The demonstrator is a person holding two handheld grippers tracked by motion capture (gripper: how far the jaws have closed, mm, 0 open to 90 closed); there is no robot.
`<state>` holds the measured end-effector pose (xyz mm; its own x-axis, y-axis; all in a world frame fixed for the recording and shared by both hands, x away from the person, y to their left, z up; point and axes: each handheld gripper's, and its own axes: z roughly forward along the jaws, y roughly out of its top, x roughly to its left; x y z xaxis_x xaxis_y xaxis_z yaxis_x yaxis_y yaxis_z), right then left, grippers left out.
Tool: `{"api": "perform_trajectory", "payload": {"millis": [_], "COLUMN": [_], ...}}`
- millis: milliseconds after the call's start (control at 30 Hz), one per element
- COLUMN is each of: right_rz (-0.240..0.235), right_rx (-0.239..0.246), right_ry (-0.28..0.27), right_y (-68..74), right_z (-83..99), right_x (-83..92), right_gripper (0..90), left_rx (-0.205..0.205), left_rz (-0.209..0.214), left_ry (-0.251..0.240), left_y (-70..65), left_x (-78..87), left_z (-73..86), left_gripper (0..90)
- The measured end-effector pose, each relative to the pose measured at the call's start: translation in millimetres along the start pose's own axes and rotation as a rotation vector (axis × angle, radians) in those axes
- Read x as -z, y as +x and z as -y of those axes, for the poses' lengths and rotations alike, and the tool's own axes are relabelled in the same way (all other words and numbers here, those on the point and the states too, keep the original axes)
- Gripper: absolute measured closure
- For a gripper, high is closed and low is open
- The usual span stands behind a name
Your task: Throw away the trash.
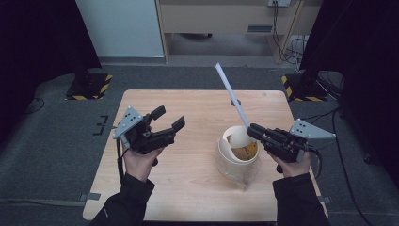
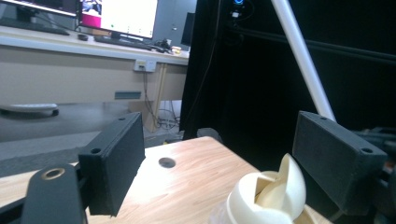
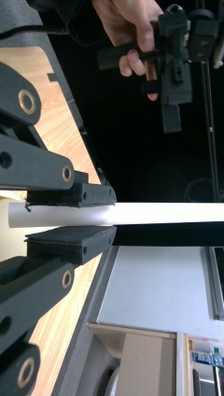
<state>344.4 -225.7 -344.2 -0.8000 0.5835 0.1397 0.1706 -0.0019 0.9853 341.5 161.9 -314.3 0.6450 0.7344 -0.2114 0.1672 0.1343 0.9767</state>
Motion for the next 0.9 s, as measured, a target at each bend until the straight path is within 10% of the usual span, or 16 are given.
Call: {"api": "perform_trajectory", "payload": {"millis": [900], "right_rz": [-0.046], "right_rx": [-0.008], "right_ry": [0.025], "right_y": [4.6], "right_z": [5.3], "right_x": [-8.9], "right_gripper": [78.9], "left_rx": [-0.03], "left_rz": [0.07], "left_ry": [0.028], "left_y": [-51.8], "left_x": [-76.8], "left_z": [-19.8], "left_gripper": [30.0]}}
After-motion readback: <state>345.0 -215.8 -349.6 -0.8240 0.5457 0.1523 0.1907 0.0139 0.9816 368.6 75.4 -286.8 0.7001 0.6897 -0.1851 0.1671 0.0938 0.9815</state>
